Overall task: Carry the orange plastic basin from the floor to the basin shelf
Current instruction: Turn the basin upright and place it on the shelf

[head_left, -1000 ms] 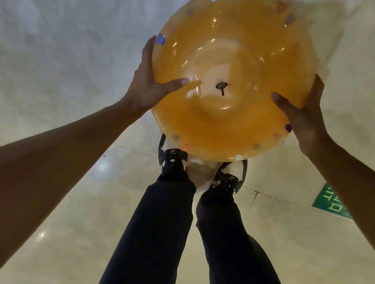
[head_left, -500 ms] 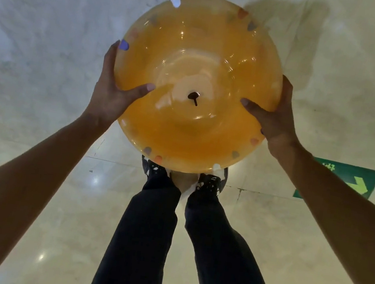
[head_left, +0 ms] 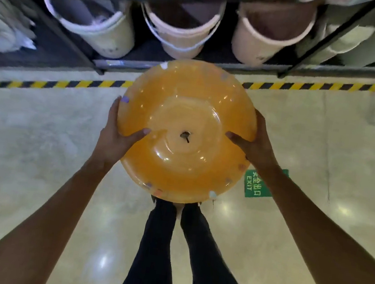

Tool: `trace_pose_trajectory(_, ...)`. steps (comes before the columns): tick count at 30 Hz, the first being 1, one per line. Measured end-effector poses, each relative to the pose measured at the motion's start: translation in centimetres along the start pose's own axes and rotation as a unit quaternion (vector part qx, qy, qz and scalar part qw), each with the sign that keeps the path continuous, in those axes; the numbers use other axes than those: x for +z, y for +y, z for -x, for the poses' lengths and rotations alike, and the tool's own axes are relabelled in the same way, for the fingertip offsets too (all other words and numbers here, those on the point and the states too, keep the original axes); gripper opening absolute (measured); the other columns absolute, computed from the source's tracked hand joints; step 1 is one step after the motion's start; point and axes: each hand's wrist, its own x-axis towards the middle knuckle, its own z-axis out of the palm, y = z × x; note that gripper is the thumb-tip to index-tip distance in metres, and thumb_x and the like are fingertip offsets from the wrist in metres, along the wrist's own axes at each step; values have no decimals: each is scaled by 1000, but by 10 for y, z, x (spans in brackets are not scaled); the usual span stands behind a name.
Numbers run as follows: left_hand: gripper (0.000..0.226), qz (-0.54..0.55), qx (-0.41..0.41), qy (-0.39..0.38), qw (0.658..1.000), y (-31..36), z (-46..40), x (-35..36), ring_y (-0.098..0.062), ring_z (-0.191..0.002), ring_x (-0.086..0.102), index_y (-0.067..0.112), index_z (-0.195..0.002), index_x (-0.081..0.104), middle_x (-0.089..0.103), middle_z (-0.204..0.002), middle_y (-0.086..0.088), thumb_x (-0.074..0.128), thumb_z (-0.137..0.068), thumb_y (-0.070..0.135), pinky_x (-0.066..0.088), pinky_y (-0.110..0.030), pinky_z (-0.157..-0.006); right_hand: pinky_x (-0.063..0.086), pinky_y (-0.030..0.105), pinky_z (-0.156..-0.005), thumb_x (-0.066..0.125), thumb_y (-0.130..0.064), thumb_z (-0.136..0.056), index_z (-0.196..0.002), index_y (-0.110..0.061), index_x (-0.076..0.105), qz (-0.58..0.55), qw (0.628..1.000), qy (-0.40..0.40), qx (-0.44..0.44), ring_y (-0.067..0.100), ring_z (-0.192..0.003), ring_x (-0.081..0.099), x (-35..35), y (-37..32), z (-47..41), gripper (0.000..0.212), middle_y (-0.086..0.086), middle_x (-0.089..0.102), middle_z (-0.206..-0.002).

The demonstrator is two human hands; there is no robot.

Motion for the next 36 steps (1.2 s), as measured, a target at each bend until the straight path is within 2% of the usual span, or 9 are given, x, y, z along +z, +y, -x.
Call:
trace_pose_trajectory(5,113,-26,55,16,998,142,71,-36,-33,-141,52,49,-165,7,41,-163,2,83,-82,54,52,-54,-105,56,56,-100,86,-63,-62,-150,-54,33,-52,997,39,-39,33,-127,60,-81,-102,80,103,-10,58,-137)
trace_pose_trajectory(9,100,-14,119,5,993,226,111,-60,-15,-128,52,55,-157,14,45,-150,12,83,-86,47,49,-39,-100,53,51,-102,91,-46,-75,-148,-49,35,-83,992,60,-80,28,-129,58,-131,-163,142,93,-6,56,-140)
trace_pose_trajectory(14,112,-20,171,-8,985,305,133,-77,-24,-139,51,41,-168,10,43,-162,2,82,-84,53,49,-40,-103,51,58,-107,87,-77,-52,-157,-46,31,-82,984,117,-103,29,-133,56,-177,-216,192,123,-3,54,-149)
trace_pose_trajectory(21,115,-19,205,-65,977,371,154,-81,-21,-127,51,37,-169,1,40,-163,-1,80,-87,51,49,-47,-104,54,56,-103,93,-62,-60,-155,-44,34,-132,975,146,-107,28,-132,55,-216,-241,247,114,-4,54,-145)
trace_pose_trajectory(24,114,-43,214,-72,973,388,166,-79,-29,-137,51,36,-170,2,40,-164,-3,77,-87,56,48,-46,-105,55,44,-93,92,-43,-75,-151,-42,38,-156,970,149,-112,24,-126,58,-233,-244,259,93,-4,58,-141)
trace_pose_trajectory(26,114,-53,216,-74,972,397,169,-77,-31,-143,49,35,-170,3,39,-165,-3,76,-85,59,46,-47,-109,55,45,-94,90,-35,-79,-149,-40,38,-166,969,143,-116,25,-125,59,-243,-244,269,88,-2,58,-139)
trace_pose_trajectory(29,118,-66,210,-79,972,416,178,-73,-31,-141,52,37,-169,4,42,-164,-3,76,-81,67,46,-47,-110,55,53,-102,92,-38,-76,-149,-39,38,-169,970,139,-110,27,-125,60,-263,-243,274,90,-3,59,-137)
trace_pose_trajectory(32,109,-56,223,-67,971,442,188,-68,-27,-132,56,41,-168,8,46,-156,1,74,-84,66,49,-43,-103,57,55,-100,93,-43,-74,-148,-42,41,-175,968,136,-119,25,-121,63,-288,-253,273,91,-5,62,-134)
trace_pose_trajectory(36,104,-1,241,-50,969,486,197,-59,-22,-119,63,46,-163,22,55,-146,5,77,-78,70,56,-45,-101,56,37,-78,87,-37,-82,-151,-44,36,-181,963,118,-161,22,-117,61,-330,-278,272,86,-4,59,-135)
